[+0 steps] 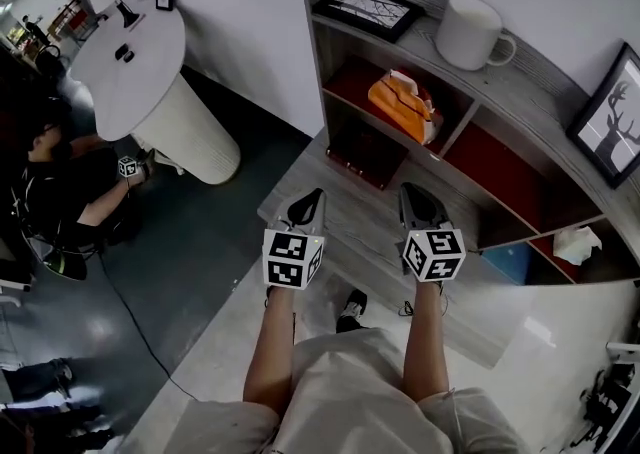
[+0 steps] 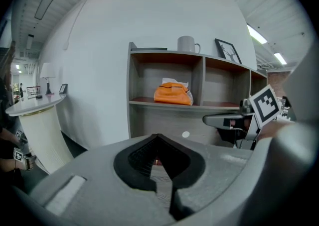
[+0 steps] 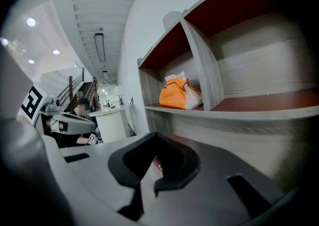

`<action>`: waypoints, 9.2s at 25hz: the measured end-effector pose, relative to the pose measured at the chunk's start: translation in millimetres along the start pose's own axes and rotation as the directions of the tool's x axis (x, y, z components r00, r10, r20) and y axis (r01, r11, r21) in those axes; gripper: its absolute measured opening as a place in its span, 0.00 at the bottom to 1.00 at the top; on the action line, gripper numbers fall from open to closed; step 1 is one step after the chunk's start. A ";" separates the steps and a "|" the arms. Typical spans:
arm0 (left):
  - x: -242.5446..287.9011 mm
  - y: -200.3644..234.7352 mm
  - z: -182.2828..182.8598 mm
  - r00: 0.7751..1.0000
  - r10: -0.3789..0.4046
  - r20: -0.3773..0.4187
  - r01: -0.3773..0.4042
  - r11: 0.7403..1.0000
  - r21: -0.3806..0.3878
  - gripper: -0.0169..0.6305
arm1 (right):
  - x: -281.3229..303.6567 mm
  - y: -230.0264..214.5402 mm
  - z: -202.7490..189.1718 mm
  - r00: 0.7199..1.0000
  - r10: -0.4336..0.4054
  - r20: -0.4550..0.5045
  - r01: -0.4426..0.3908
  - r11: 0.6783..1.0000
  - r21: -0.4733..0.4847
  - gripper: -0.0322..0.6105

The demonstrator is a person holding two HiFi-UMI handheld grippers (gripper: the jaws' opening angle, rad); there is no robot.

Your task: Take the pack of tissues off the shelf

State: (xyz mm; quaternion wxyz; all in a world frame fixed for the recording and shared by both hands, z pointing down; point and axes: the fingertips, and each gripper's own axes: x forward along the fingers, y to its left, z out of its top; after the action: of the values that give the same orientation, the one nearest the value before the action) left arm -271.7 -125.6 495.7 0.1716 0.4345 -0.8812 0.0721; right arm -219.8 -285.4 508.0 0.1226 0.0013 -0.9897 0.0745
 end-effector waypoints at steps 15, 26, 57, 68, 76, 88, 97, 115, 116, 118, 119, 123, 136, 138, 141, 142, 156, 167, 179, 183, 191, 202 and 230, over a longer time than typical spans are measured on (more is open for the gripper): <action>10.9 10.6 -13.7 0.999 0.046 0.026 -0.045 0.998 -0.052 0.04 | 5.4 8.5 -12.3 1.000 0.007 0.011 -0.008 0.999 0.035 0.07; 60.9 1.7 34.4 0.989 -0.138 0.060 0.136 0.990 0.038 0.04 | 19.9 -20.9 21.1 0.981 -0.186 0.049 0.183 0.982 0.054 0.07; 158.2 1.0 107.5 0.805 -0.592 0.052 0.570 0.794 0.210 0.04 | 48.3 -40.9 115.9 0.749 -0.630 0.204 0.645 0.764 -0.007 0.15; 164.0 -2.0 124.7 0.770 -0.635 0.062 0.608 0.759 0.232 0.04 | 77.4 -49.4 110.3 0.724 -0.688 0.053 0.683 0.705 -0.190 0.47; 164.5 9.7 122.4 0.771 -0.634 0.063 0.605 0.759 0.243 0.04 | 93.3 -28.2 115.2 0.788 -0.614 0.052 0.608 0.759 -0.232 0.38; 153.3 27.6 117.4 0.765 -0.641 0.062 0.612 0.753 0.241 0.04 | 107.1 -12.2 104.1 0.817 -0.575 0.034 0.571 0.801 -0.179 0.47; 148.8 25.2 117.6 0.752 -0.656 0.063 0.626 0.741 0.244 0.04 | 106.1 -12.4 93.1 0.771 -0.636 0.024 0.620 0.743 -0.251 0.13; 139.7 42.9 97.1 0.759 -0.649 0.045 0.626 0.748 0.219 0.04 | 67.9 9.2 105.5 0.755 -0.628 0.187 0.649 0.756 -0.083 0.08; 139.2 40.8 96.4 0.757 -0.652 0.047 0.630 0.746 0.214 0.04 | 63.5 10.5 106.7 0.753 -0.627 0.201 0.650 0.757 -0.073 0.08; 137.2 35.5 93.1 0.752 -0.657 0.048 0.637 0.744 0.202 0.04 | 56.1 12.7 106.3 0.754 -0.622 0.214 0.646 0.761 -0.062 0.08; 135.1 32.6 90.7 0.750 -0.660 0.046 0.640 0.742 0.199 0.04 | 52.3 14.3 104.7 0.754 -0.621 0.216 0.645 0.762 -0.059 0.08; 126.2 14.5 87.9 0.731 -0.681 0.049 0.659 0.723 0.206 0.04 | 30.5 18.1 99.6 0.740 -0.631 0.233 0.656 0.754 -0.042 0.08; 73.1 -31.0 33.9 0.697 -0.716 -0.054 0.712 0.680 0.176 0.04 | -46.2 51.0 48.0 0.728 -0.656 0.198 0.663 0.748 0.039 0.08; 60.3 -35.2 20.6 0.689 -0.720 -0.082 0.721 0.670 0.178 0.04 | -58.2 59.8 35.9 0.729 -0.660 0.182 0.663 0.747 0.052 0.08; 42.2 -36.1 0.8 0.687 -0.716 -0.121 0.724 0.663 0.190 0.04 | -72.7 72.2 15.6 0.728 -0.670 0.143 0.669 0.740 0.063 0.08; 36.9 -35.6 -3.9 0.688 -0.714 -0.130 0.724 0.662 0.195 0.04 | -77.1 76.0 10.1 0.727 -0.674 0.133 0.672 0.738 0.066 0.08; -24.2 -32.3 -47.0 0.663 -0.730 -0.168 0.746 0.623 0.236 0.04 | -132.9 119.6 -60.1 0.669 -0.743 0.017 0.737 0.666 0.113 0.08; -42.0 -43.6 -60.3 0.634 -0.756 -0.162 0.770 0.597 0.223 0.04 | -149.5 137.6 -85.6 0.642 -0.765 -0.051 0.766 0.639 0.071 0.08; -39.3 -44.4 -57.4 0.641 -0.749 -0.170 0.763 0.596 0.249 0.04 | -139.9 136.4 -95.4 0.672 -0.737 -0.068 0.740 0.668 0.080 0.08; -36.1 -45.6 -48.0 0.643 -0.748 -0.163 0.760 0.598 0.256 0.04 | -136.5 133.9 -92.8 0.683 -0.727 -0.069 0.730 0.679 0.075 0.08; -34.2 -57.2 -52.7 0.623 -0.758 -0.192 0.776 0.571 0.267 0.04 | -143.8 126.8 -94.3 0.679 -0.730 -0.077 0.734 0.672 0.099 0.08; -38.7 -70.5 -70.9 0.575 -0.774 -0.264 0.816 0.516 0.261 0.04 | -156.1 120.0 -99.2 0.651 -0.754 -0.087 0.758 0.640 0.123 0.08; -58.6 -76.4 -99.4 0.514 -0.795 -0.324 0.857 0.459 0.234 0.04 | -155.7 132.6 -113.5 0.632 -0.767 -0.110 0.775 0.621 0.120 0.08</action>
State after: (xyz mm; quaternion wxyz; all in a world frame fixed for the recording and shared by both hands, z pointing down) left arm -154.4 -101.5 565.1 0.1743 0.8232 -0.5100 0.1782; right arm -44.0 -139.9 559.6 0.1659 0.4328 -0.8813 0.0918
